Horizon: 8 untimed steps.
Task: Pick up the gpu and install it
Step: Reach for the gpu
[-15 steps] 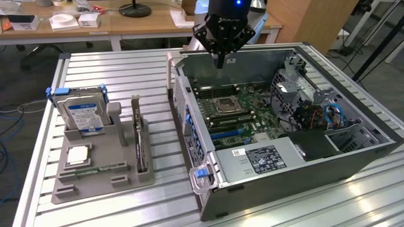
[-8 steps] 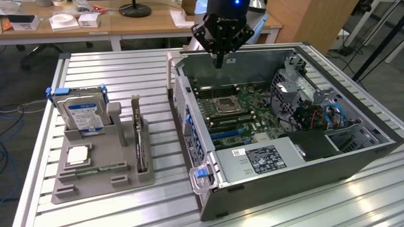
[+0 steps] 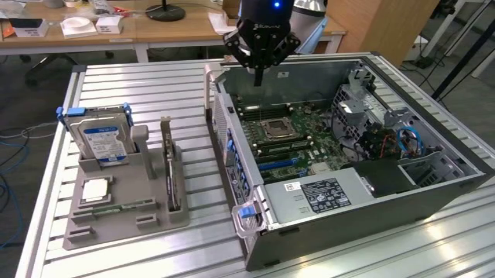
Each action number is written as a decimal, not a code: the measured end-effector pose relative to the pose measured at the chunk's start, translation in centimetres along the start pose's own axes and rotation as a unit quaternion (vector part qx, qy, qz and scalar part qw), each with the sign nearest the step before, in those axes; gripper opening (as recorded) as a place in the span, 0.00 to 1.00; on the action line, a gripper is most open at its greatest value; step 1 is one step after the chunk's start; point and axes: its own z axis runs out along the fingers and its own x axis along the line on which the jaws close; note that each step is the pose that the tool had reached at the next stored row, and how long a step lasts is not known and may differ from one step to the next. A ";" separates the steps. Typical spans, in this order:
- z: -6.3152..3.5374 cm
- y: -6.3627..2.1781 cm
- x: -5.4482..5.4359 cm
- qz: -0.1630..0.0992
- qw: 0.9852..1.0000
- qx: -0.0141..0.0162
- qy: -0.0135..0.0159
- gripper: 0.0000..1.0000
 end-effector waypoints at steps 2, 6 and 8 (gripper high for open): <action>0.10 -0.05 0.6 -0.001 1.000 0.000 0.001 0.11; 0.25 -0.17 2.1 -0.001 1.000 0.000 0.002 0.11; 0.30 -0.23 3.0 -0.001 1.000 0.000 0.002 0.11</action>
